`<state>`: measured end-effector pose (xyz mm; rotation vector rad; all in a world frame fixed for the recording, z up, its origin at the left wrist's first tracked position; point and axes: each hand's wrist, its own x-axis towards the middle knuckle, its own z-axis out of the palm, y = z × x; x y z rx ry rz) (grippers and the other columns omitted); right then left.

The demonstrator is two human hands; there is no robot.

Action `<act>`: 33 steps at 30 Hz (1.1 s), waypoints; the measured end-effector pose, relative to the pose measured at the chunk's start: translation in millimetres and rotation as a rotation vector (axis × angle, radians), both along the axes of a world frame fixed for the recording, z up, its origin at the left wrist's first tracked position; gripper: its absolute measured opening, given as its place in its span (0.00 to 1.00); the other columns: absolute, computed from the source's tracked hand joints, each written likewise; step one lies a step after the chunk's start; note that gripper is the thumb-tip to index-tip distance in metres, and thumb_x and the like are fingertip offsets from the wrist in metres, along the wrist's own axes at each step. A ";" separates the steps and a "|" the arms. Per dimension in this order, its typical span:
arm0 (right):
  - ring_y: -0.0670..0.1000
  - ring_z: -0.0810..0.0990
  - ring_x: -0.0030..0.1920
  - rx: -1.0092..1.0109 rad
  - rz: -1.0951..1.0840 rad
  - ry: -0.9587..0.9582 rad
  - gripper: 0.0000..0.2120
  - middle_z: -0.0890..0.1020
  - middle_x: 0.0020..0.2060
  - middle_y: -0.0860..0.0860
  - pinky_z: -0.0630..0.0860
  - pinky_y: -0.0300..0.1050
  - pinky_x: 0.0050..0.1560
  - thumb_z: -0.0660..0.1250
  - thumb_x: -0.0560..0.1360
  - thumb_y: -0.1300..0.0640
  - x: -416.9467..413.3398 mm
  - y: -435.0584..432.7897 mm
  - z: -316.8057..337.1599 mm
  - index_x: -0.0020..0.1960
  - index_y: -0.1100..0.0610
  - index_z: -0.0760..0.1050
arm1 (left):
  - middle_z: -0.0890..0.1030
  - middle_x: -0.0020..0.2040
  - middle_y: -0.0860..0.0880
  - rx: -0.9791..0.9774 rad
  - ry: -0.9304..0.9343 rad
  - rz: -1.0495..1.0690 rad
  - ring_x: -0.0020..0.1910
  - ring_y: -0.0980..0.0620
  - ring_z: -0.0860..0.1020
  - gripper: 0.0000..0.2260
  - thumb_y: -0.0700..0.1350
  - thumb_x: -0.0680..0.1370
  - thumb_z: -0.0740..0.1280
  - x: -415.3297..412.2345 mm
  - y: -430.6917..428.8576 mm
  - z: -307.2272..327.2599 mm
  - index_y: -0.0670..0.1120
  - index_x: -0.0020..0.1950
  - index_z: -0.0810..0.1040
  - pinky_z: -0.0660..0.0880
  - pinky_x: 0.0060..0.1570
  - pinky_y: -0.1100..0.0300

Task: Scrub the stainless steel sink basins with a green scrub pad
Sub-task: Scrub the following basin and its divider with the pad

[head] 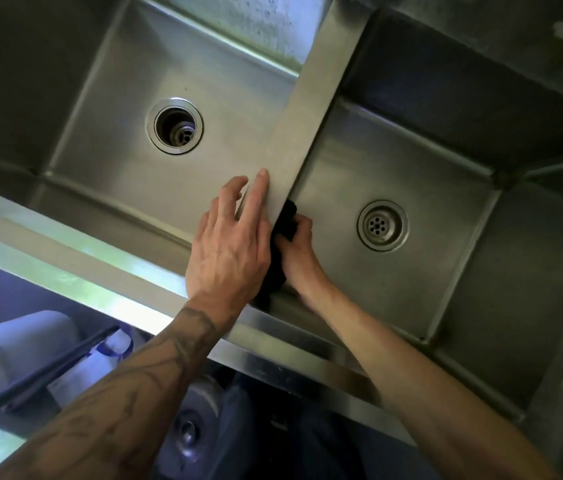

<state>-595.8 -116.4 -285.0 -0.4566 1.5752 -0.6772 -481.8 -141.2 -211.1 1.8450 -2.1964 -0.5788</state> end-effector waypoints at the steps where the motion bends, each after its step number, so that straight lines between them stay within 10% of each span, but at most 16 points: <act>1: 0.51 0.77 0.67 -0.040 -0.005 -0.051 0.17 0.72 0.69 0.53 0.78 0.51 0.67 0.63 0.81 0.56 -3.2 4.0 4.1 0.66 0.43 0.63 | 0.72 0.74 0.44 -0.005 -0.001 -0.008 0.64 0.40 0.79 0.24 0.49 0.86 0.56 -0.6 0.1 0.4 0.50 0.83 0.65 0.79 0.60 0.43; 9: 0.55 0.75 0.67 0.006 0.154 0.141 0.21 0.72 0.68 0.56 0.76 0.56 0.69 0.64 0.84 0.57 -4.6 -14.2 -26.1 0.74 0.57 0.63 | 0.72 0.74 0.44 -0.014 -0.023 -0.008 0.64 0.41 0.77 0.23 0.47 0.87 0.59 0.7 0.2 -1.2 0.49 0.84 0.65 0.77 0.62 0.43; 16: 0.49 0.81 0.63 -0.062 0.304 -0.070 0.12 0.81 0.62 0.50 0.80 0.47 0.62 0.61 0.84 0.53 -25.9 22.6 -18.2 0.67 0.44 0.68 | 0.71 0.74 0.43 -0.017 -0.040 0.018 0.68 0.42 0.77 0.23 0.47 0.87 0.58 1.0 1.7 1.3 0.49 0.83 0.67 0.77 0.65 0.43; 23: 0.56 0.72 0.72 -0.217 0.873 0.216 0.18 0.73 0.73 0.59 0.61 0.35 0.66 0.59 0.86 0.58 -40.0 25.8 -30.4 0.74 0.60 0.72 | 0.70 0.75 0.38 -0.049 -0.133 0.164 0.69 0.37 0.73 0.22 0.50 0.89 0.58 -4.6 47.4 10.8 0.45 0.81 0.69 0.69 0.70 0.42; 29: 0.35 0.75 0.56 -0.505 0.959 0.223 0.12 0.73 0.59 0.38 0.68 0.24 0.52 0.57 0.85 0.42 -61.4 48.9 -13.7 0.66 0.40 0.73 | 0.69 0.79 0.39 -0.055 -0.173 0.360 0.78 0.37 0.68 0.24 0.50 0.87 0.60 -35.3 109.2 16.1 0.43 0.82 0.68 0.62 0.79 0.42; 33: 0.51 0.77 0.63 -0.366 1.105 0.332 0.17 0.75 0.64 0.50 0.70 0.39 0.58 0.57 0.87 0.47 -73.1 50.4 -41.2 0.73 0.47 0.73 | 0.69 0.81 0.42 -0.061 -0.175 0.492 0.81 0.41 0.67 0.25 0.50 0.87 0.61 -51.0 117.2 15.1 0.42 0.82 0.67 0.61 0.81 0.42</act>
